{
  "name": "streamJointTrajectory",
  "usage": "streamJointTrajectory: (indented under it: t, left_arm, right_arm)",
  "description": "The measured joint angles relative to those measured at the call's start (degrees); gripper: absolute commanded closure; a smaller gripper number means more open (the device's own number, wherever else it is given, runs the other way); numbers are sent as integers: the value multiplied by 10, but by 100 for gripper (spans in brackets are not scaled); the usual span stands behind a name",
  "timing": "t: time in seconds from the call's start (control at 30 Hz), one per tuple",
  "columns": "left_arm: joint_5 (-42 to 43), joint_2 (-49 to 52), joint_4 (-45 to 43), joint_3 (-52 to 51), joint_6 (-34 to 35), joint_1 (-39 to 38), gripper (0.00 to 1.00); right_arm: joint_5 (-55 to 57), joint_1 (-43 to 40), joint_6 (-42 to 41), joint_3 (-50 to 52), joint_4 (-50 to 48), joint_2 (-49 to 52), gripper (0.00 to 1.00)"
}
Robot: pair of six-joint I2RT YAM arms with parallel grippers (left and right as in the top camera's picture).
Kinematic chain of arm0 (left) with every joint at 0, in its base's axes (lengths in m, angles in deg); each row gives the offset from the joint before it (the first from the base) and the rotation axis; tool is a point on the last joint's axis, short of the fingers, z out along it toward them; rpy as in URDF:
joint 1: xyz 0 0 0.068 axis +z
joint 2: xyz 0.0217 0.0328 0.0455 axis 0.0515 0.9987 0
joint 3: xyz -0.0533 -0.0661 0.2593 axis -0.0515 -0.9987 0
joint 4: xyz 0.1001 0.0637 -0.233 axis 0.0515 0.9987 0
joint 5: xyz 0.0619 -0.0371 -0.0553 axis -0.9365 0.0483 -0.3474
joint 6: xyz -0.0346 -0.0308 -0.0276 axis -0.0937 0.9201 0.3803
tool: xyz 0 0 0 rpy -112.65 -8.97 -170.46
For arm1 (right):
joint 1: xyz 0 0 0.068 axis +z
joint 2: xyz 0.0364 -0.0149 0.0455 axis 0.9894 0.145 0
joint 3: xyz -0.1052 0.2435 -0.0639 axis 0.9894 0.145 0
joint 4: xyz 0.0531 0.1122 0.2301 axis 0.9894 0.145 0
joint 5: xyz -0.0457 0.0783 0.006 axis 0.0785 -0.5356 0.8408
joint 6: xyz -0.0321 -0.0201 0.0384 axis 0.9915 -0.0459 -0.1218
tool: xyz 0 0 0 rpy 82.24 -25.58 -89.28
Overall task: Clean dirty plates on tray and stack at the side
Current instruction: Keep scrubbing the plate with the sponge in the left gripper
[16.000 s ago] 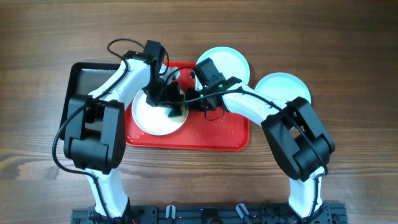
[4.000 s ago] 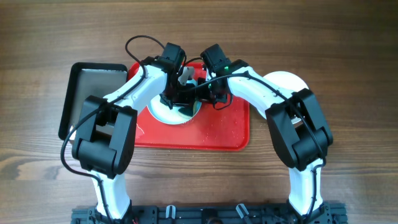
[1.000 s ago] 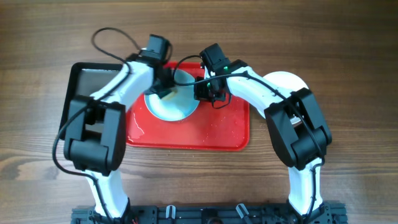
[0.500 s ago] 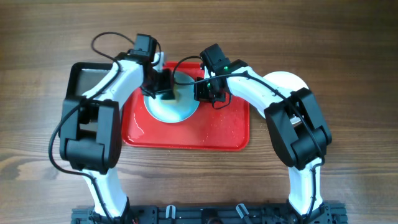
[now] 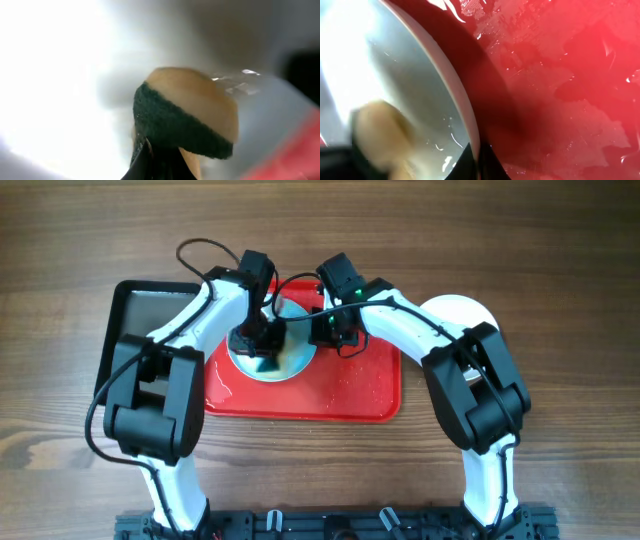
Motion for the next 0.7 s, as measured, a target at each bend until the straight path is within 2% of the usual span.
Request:
streamJointTrajectory:
  t: [0.1,0.23,0.4,0.53,0.63,0.7]
  left_arm:
    - [-107,-2,-19,0,58,0,96]
    - [-197,0,-69,-2,120,1,96]
    - [-202,2,-140,-4,137,-2,96]
    - [-118,3,-192,-5,108,-5,96]
    - [32,6,-236,-5,82,-8,96]
    - [97,10,-236,-6,76,-14,96]
  right_arm:
    - [0,0,0,0,0,0,96]
    - [0,0,0,0,0,0,96]
    - [3,-1,-5,0,-4,0,96]
    - [6,-11,-5,-1,-1,0,96]
    - [7,-14,-2,-1,0,0,96]
    - [7,-14,1,-1,0,0,96]
